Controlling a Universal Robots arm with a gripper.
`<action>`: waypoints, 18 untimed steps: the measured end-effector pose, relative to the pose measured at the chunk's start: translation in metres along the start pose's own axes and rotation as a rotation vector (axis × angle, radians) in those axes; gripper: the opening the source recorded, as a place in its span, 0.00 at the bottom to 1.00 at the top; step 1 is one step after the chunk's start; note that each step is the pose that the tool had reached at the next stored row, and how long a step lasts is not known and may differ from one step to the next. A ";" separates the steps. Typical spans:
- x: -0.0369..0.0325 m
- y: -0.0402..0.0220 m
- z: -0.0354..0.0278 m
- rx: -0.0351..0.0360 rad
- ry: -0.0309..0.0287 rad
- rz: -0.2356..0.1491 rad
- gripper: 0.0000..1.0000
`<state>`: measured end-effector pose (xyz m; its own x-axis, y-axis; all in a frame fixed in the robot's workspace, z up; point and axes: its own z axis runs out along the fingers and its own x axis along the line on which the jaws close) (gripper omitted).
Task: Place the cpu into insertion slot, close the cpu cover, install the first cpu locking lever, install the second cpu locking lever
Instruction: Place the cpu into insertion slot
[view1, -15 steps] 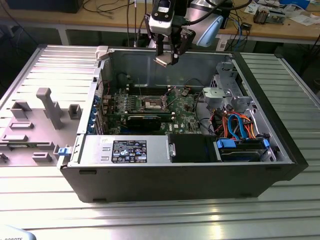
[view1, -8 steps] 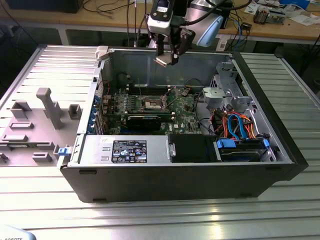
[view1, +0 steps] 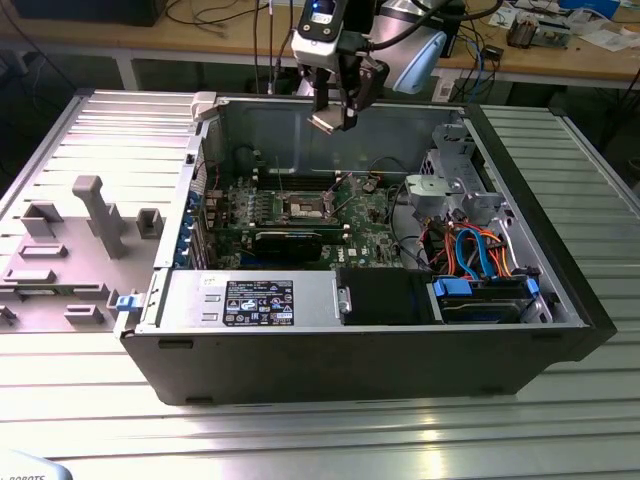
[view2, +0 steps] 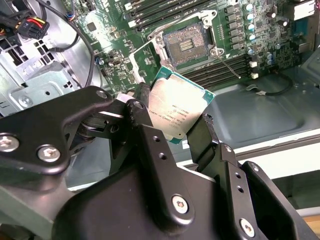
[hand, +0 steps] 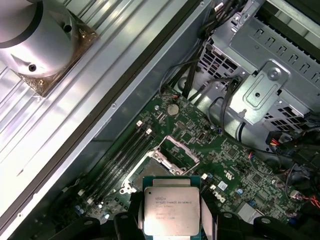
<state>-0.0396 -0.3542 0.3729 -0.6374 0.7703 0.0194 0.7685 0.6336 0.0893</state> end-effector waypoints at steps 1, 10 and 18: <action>0.0000 0.0000 0.0000 0.0000 -0.0003 0.003 0.54; 0.0000 0.0000 0.0000 -0.0001 -0.0004 0.005 0.54; 0.0000 0.0000 0.0000 -0.0007 -0.0031 0.034 0.54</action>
<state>-0.0396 -0.3542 0.3729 -0.6106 0.7917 0.0194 0.7897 0.6069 0.0894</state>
